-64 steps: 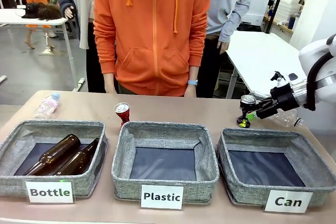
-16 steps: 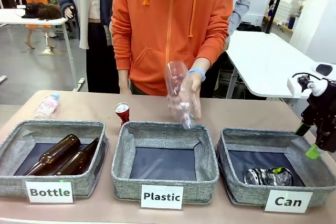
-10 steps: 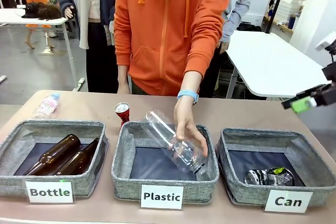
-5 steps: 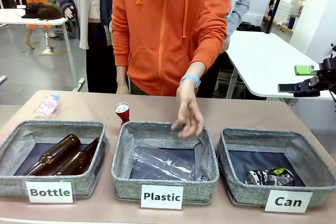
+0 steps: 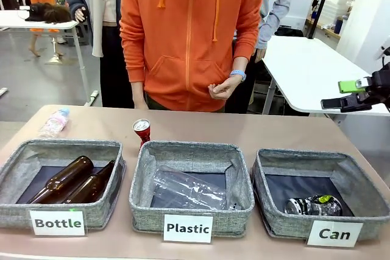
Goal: Sort the can waste into the basket.
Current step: Pick up the can waste from the table and place it in the right Fabric basket.
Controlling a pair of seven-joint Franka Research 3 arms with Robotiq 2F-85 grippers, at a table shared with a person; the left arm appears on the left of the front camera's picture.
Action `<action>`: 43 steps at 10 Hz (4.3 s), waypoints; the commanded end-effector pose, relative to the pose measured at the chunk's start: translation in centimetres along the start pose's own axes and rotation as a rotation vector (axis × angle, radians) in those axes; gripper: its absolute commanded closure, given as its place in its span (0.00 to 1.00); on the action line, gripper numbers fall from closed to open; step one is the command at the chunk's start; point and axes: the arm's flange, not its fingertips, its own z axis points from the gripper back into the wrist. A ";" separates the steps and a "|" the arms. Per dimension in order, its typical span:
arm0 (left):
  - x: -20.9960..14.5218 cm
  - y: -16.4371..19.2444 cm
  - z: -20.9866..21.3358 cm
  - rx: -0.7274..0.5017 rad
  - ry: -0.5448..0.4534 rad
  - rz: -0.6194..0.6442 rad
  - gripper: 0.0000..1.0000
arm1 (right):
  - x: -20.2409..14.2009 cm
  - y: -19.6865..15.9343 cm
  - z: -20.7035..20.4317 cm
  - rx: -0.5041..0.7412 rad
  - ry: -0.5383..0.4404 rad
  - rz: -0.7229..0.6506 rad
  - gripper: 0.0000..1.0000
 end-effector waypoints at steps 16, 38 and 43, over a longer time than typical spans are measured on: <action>23.4 4.3 -3.4 0.417 0.050 -0.537 0.00 | -0.1 0.1 0.3 0.005 0.011 0.021 0.00; 3.8 -4.5 16.6 1.385 -0.560 -0.851 0.00 | -0.1 0.1 0.3 0.005 0.011 0.021 0.00; 16.2 -0.8 9.1 1.385 -0.261 -0.975 0.00 | -0.1 0.1 0.3 0.005 0.011 0.021 0.00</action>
